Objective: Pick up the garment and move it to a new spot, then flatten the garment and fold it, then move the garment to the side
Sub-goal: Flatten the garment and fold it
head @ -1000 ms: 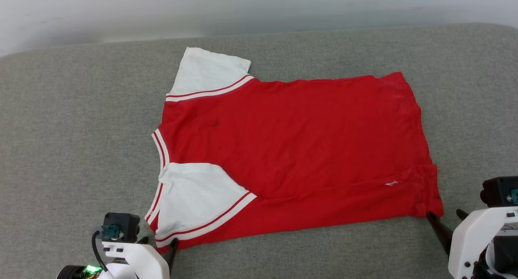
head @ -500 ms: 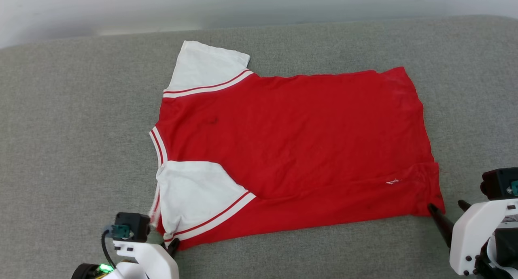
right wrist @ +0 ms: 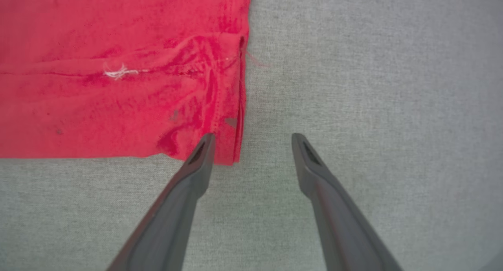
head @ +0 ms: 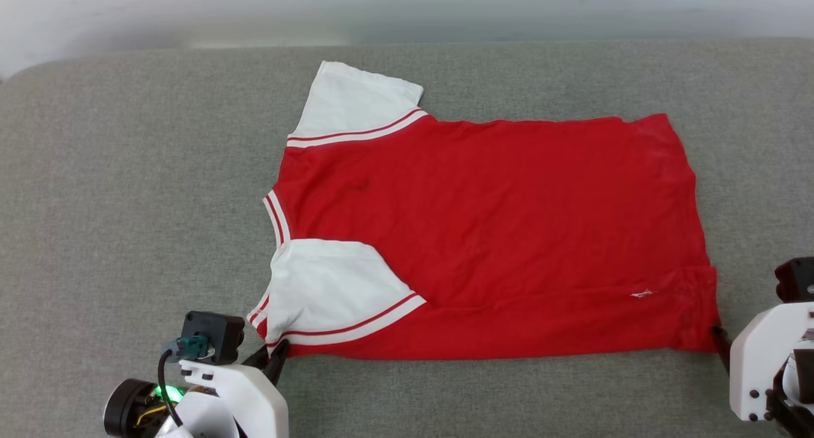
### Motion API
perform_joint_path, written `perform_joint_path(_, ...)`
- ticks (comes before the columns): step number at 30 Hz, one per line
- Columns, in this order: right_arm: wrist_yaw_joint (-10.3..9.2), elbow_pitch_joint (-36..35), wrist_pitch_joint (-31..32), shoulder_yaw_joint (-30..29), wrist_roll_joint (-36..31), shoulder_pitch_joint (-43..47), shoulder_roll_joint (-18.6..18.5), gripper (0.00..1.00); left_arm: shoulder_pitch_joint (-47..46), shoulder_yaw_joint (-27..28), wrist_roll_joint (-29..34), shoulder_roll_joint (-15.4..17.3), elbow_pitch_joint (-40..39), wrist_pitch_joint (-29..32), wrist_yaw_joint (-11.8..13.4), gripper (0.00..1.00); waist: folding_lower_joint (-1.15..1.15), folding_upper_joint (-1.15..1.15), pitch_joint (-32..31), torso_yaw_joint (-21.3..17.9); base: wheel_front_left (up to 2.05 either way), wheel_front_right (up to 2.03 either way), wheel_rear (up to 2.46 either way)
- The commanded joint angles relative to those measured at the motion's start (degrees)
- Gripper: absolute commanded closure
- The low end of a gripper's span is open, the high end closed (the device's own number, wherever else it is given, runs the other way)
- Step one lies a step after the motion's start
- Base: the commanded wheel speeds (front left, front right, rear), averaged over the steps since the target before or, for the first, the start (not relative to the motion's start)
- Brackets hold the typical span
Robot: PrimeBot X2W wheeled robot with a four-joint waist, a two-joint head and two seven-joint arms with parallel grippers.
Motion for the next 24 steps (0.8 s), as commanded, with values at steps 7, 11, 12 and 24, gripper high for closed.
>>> perform_joint_path(7,-0.02,4.7,0.4,0.0,0.0,-2.5,1.0,0.0,-1.4,-0.3,1.8,1.0,-4.0,0.9,1.1,1.0,0.0,0.0,2.2,1.8,0.0,0.0,0.0)
perform_joint_path(11,-0.02,7.5,0.7,0.8,0.9,-2.9,1.7,0.0,-1.6,-0.7,2.1,1.1,-4.5,1.5,1.3,1.0,0.0,0.0,3.1,2.3,0.0,0.0,0.0)
perform_joint_path(12,-0.01,8.1,0.7,1.1,1.0,-2.8,1.8,0.0,-1.6,-0.8,2.0,1.1,-4.6,1.7,1.3,1.0,0.0,0.0,3.3,2.5,0.0,0.0,0.0)
perform_joint_path(24,-0.03,14.0,-0.3,2.6,2.6,-2.7,0.8,1.0,-1.0,-2.1,0.4,1.8,-1.9,3.4,-0.8,1.0,0.0,0.0,2.6,2.5,0.0,0.0,0.0)
